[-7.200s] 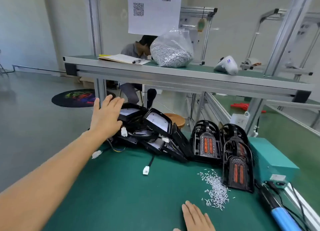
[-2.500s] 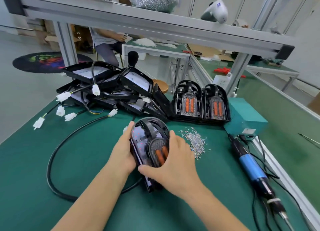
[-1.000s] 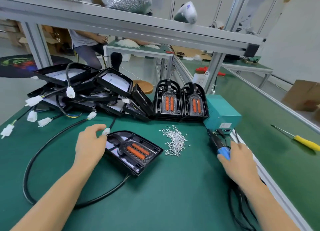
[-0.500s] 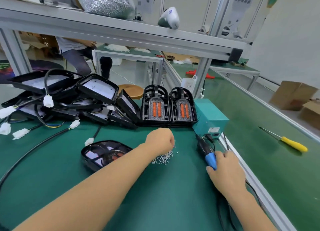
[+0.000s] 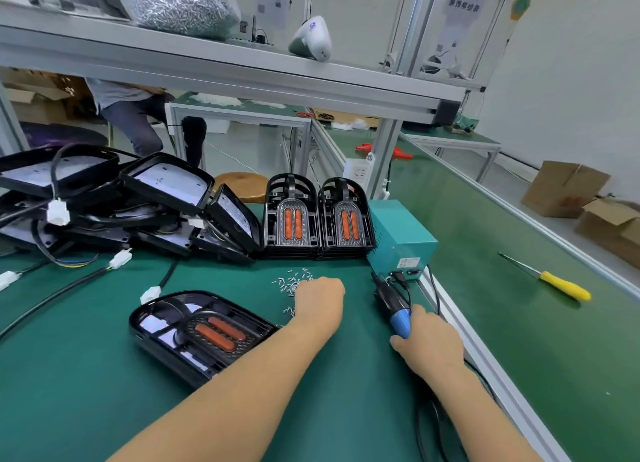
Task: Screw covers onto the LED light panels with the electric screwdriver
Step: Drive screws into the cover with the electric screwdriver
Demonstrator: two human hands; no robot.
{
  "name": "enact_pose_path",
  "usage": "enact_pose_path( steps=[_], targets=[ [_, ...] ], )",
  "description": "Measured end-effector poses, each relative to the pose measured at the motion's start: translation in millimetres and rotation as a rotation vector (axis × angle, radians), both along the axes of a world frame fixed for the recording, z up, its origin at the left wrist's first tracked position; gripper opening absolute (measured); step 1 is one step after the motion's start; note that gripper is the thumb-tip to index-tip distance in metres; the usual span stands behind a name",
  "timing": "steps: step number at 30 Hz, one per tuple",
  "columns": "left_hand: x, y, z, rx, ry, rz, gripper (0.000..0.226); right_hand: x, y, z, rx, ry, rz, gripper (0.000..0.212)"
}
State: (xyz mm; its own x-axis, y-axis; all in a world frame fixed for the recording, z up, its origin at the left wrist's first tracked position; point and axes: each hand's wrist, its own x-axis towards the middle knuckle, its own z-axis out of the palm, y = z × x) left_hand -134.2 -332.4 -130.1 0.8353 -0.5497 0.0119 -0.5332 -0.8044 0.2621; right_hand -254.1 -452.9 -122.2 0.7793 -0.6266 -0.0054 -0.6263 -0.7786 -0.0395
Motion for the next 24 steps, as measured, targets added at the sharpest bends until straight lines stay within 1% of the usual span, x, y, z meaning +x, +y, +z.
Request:
enact_pose_path(
  steps=[1,4,6,7,8,10,13,15,17,18,19,20,23,24],
  targets=[
    [-1,0,1,-0.019,0.019,0.005,0.037,1,-1,1,0.008,0.013,0.000,0.032],
    [1,1,4,-0.102,0.109,0.017,0.023,1,-4,1,0.088,-0.011,-0.007,0.030],
    [8,7,7,-0.208,0.234,0.055,0.031,-2,-10,2,0.203,-0.068,-0.037,0.031],
    [14,11,9,-0.262,0.268,0.074,0.033,-3,-14,4,0.297,-0.121,-0.060,0.030],
    [19,15,11,-0.297,0.279,0.091,0.033,-3,-18,7,0.423,-0.203,-0.088,0.027],
    [27,22,14,-0.316,0.290,0.100,0.031,-3,-22,16,0.738,-0.396,-0.169,0.019],
    [28,22,10,-0.268,0.292,0.064,0.024,1,-22,34,1.185,-0.588,-0.270,0.013],
    [24,19,5,-0.238,0.276,0.055,0.025,4,-19,47,1.413,-0.714,-0.258,0.010],
    [24,16,1,-0.207,0.255,0.055,0.028,5,-17,57,1.617,-0.836,-0.191,0.007],
    [23,15,-1,-0.195,0.244,0.058,0.028,4,-15,60,1.674,-0.879,-0.152,0.008],
    [23,14,-2,-0.185,0.231,0.062,0.025,4,-13,61,1.690,-0.916,-0.124,0.010],
    [23,13,-3,-0.178,0.213,0.063,0.021,4,-10,62,1.665,-0.957,-0.111,0.012],
    [23,9,-6,-0.140,0.127,0.031,0.003,5,-3,62,1.497,-1.094,-0.099,0.015],
    [23,8,-7,-0.132,0.101,0.024,0.004,5,-1,62,1.456,-1.136,-0.088,0.018]
  ],
)
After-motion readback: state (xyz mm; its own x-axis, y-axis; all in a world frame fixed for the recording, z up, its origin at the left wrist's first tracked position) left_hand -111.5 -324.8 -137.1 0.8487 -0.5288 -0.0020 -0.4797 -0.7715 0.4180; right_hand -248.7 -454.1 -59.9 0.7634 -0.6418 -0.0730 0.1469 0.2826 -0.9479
